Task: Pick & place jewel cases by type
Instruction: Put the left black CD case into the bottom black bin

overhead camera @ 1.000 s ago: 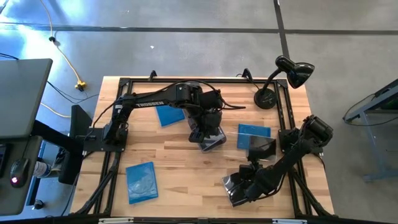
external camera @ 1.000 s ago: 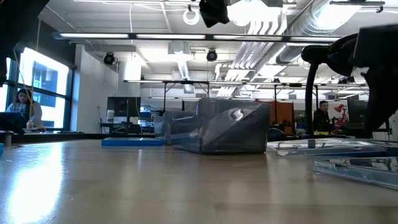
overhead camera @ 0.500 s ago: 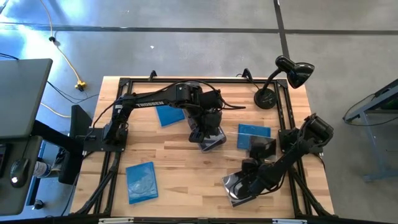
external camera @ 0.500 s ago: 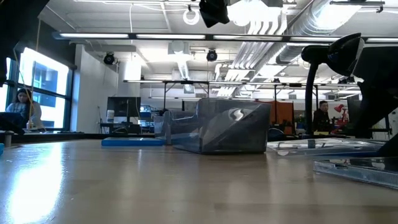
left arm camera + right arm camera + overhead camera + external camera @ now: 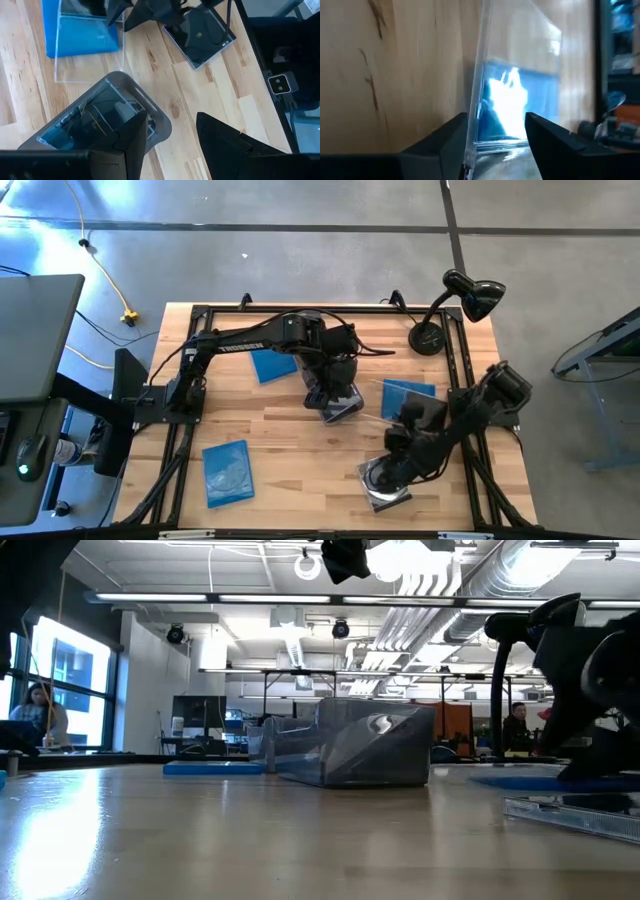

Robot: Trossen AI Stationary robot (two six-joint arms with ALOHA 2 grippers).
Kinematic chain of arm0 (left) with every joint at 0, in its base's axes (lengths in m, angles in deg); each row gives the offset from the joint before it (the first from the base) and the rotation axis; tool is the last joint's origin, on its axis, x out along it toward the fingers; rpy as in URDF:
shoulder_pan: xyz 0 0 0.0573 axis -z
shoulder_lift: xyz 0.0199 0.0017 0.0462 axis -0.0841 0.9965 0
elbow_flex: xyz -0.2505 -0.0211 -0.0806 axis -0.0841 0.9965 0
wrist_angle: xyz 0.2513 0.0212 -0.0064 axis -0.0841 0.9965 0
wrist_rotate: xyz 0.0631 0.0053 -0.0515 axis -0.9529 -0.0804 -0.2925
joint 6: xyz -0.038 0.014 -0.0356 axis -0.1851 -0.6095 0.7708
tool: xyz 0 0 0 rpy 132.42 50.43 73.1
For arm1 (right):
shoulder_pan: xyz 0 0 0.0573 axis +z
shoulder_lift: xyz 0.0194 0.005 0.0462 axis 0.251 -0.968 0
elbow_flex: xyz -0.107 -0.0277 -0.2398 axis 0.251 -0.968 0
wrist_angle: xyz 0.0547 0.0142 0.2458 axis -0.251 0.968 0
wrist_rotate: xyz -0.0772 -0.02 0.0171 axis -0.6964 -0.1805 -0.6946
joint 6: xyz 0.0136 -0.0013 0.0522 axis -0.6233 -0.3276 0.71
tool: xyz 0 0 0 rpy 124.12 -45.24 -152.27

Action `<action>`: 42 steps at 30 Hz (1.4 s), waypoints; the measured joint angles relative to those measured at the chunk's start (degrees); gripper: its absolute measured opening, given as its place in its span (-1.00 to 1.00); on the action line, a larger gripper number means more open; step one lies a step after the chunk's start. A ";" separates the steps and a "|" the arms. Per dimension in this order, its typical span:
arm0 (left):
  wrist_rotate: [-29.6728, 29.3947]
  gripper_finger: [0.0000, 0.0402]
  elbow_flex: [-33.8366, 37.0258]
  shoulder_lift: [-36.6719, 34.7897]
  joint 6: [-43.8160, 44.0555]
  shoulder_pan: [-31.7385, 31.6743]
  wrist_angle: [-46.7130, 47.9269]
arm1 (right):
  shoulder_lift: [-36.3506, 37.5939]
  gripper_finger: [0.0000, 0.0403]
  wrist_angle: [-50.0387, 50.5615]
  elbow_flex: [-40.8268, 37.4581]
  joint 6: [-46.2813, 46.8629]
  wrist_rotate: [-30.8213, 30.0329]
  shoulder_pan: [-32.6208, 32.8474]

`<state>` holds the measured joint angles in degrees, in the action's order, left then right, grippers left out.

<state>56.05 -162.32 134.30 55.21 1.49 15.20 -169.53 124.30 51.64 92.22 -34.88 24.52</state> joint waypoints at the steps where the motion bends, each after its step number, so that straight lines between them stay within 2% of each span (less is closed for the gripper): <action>1: 0.00 -0.16 0.00 -0.01 0.26 0.00 -0.02 | 0.00 -0.05 -0.26 0.00 -0.96 1.07 -0.64; 9: -0.40 -0.16 0.00 0.73 3.91 -0.01 -3.56 | 0.00 -0.07 -1.40 0.04 -4.43 2.09 -3.95; 11: -4.90 -0.16 0.13 0.91 6.37 -0.38 -5.38 | 0.00 -0.07 -1.62 0.04 -4.77 2.75 -4.32; 14: -15.82 -0.16 -0.13 1.88 8.96 -2.03 -9.77 | 0.00 -0.07 -2.49 0.07 -4.73 3.76 -4.28; 15: -16.97 -0.16 -0.08 2.27 9.62 -3.23 -10.91 | 0.00 -0.07 -2.76 0.09 -4.52 4.24 -4.03; 17: -13.44 -0.16 0.11 4.29 10.24 -6.21 -11.48 | 0.00 -0.07 -2.96 0.09 -3.41 4.55 -3.41; 20: -1.12 -0.16 0.13 7.85 9.25 -11.16 -15.80 | 0.00 -0.07 -3.06 0.09 -2.93 4.44 -2.36; 23: 6.02 -0.16 0.07 11.66 5.08 -14.46 -22.25 | -0.02 -0.07 -3.15 0.09 -2.85 4.16 -1.43; 24: 6.55 -0.16 0.07 13.03 3.61 -15.08 -23.52 | -0.02 -0.07 -3.72 0.03 -2.85 4.02 -1.05; 29: 2.13 -0.16 0.09 17.02 -5.53 -16.29 -29.89 | -0.02 -0.07 -4.47 -0.66 -2.14 3.63 0.76; 34: 3.61 -0.16 -0.13 17.95 -10.58 -14.86 -33.34 | -0.02 -0.07 -4.80 -0.50 -2.18 2.92 1.63; 37: 3.19 -0.16 -0.01 19.31 -8.45 -12.97 -36.78 | -0.02 -0.07 -5.02 -0.43 -2.33 2.42 1.87; 42: 1.40 -0.16 0.02 22.16 0.52 -10.69 -41.47 | -0.02 -0.07 -5.42 -0.37 -2.28 3.14 2.05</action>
<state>57.45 -162.30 156.46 55.73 -9.20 -26.27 -169.55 118.88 51.27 89.94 -31.73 26.57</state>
